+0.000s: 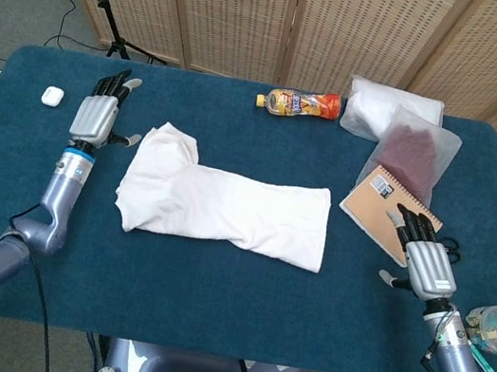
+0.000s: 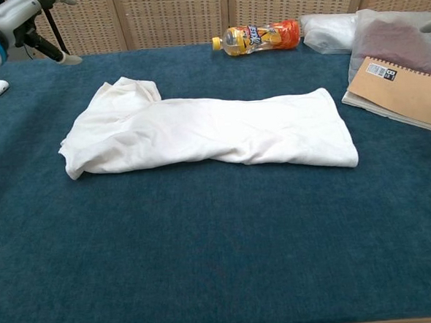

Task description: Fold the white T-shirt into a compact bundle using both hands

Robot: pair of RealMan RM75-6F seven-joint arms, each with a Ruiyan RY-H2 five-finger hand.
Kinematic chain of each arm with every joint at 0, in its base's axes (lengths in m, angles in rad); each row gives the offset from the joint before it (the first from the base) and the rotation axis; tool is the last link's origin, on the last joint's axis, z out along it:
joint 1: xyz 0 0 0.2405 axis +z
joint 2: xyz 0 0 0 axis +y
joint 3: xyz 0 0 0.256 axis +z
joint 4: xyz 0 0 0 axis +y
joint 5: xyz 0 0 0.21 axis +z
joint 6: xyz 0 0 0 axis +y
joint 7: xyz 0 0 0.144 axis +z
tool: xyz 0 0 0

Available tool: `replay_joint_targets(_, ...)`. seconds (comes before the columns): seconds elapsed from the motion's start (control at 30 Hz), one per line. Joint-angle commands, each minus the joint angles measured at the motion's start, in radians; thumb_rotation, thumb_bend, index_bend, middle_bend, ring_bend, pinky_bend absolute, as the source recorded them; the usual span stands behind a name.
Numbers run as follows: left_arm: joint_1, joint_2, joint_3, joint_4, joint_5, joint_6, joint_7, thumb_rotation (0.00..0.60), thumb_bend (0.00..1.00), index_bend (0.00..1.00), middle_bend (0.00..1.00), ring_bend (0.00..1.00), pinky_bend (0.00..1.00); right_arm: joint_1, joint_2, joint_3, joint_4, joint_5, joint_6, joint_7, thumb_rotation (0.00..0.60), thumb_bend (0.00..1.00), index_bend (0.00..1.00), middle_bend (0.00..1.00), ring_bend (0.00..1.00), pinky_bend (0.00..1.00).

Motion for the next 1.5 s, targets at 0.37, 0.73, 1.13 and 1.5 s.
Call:
replay_joint_targets(0.37,0.332,0.433,0.086,-0.684,-0.063,0.213,0.290,0.600,0.18,0.00,0.00,0.00,0.00,0.121,-0.041,-0.099,0.142,-0.238,-0.018,-0.007,0.600,0.11,0.06,0.00,0.00,0.00)
replay_joint_targets(0.73,0.447,0.526,0.090,-0.883,-0.098,0.317,0.333,0.600,0.18,0.00,0.00,0.00,0.00,0.182,-0.127,-0.128,0.176,-0.282,-0.054,-0.054,0.600,0.13,0.11,0.00,0.00,0.00)
replay_joint_targets(1.13,0.479,0.533,0.079,-0.897,-0.069,0.324,0.286,0.600,0.20,0.00,0.00,0.00,0.00,0.193,-0.224,-0.126,0.252,-0.258,-0.049,-0.082,0.600,0.18,0.27,0.00,0.00,0.00)
replay_joint_targets(1.5,0.489,0.541,0.062,-0.888,-0.065,0.304,0.247,0.600,0.21,0.00,0.00,0.00,0.00,0.201,-0.295,-0.104,0.281,-0.210,-0.062,-0.111,0.600,0.26,0.30,0.01,0.00,0.00)
